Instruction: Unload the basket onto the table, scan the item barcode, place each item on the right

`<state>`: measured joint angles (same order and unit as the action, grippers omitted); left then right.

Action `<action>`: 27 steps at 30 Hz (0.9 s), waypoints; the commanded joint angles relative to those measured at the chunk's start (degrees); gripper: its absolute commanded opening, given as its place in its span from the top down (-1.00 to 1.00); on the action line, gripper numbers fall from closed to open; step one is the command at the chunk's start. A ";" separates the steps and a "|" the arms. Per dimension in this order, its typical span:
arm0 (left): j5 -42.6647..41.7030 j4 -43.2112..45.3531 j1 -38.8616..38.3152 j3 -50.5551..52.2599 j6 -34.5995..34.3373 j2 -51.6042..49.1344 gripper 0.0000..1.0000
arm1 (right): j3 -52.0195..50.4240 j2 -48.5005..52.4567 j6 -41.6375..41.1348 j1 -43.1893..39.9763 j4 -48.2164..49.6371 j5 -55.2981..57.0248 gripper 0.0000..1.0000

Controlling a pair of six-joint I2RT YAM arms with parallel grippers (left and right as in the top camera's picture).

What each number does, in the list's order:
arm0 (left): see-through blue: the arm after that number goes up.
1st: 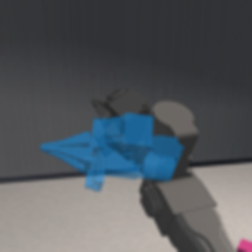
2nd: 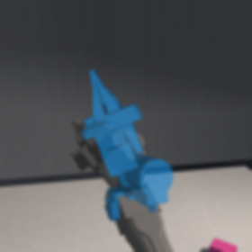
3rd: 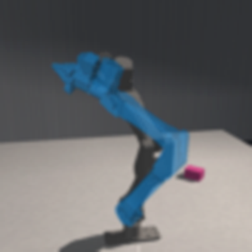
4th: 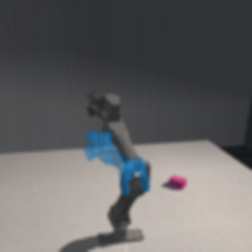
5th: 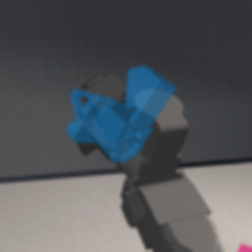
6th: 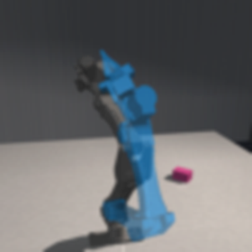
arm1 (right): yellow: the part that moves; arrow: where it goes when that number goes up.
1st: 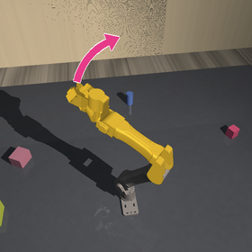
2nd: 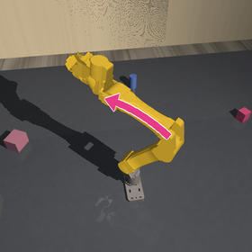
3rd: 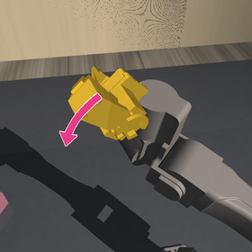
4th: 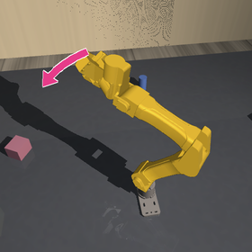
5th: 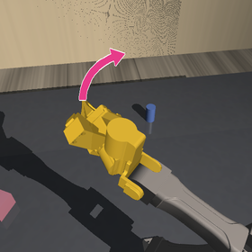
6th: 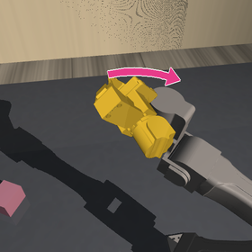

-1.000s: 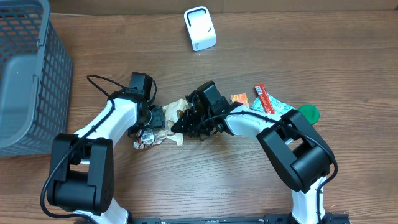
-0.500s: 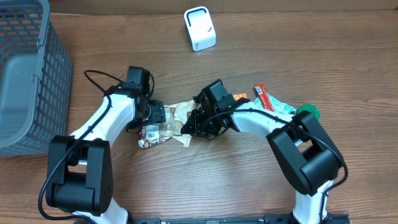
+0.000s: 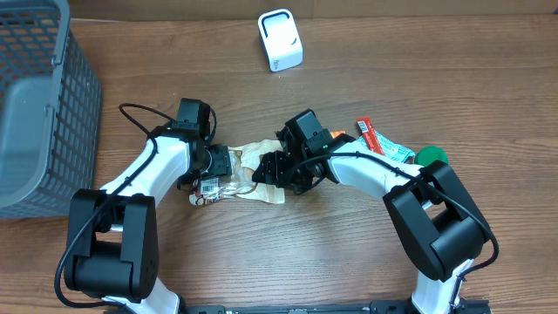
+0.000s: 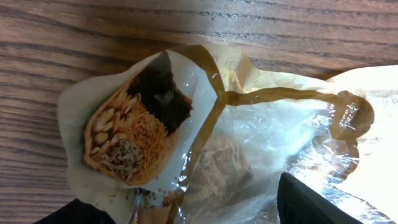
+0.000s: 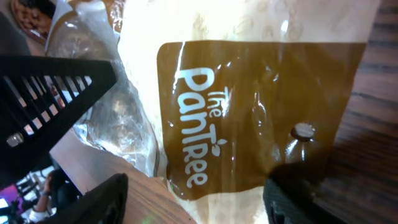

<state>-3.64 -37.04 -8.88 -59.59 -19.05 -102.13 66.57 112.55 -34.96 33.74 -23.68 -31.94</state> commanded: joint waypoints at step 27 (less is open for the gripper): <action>-0.46 0.00 0.20 0.42 1.36 -0.42 -0.39 | 6.19 3.10 3.50 2.32 -4.85 14.19 -0.66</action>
<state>-3.64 -37.04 -8.88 -59.57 -19.03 -102.13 71.90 113.45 -31.51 35.90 -28.62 -16.27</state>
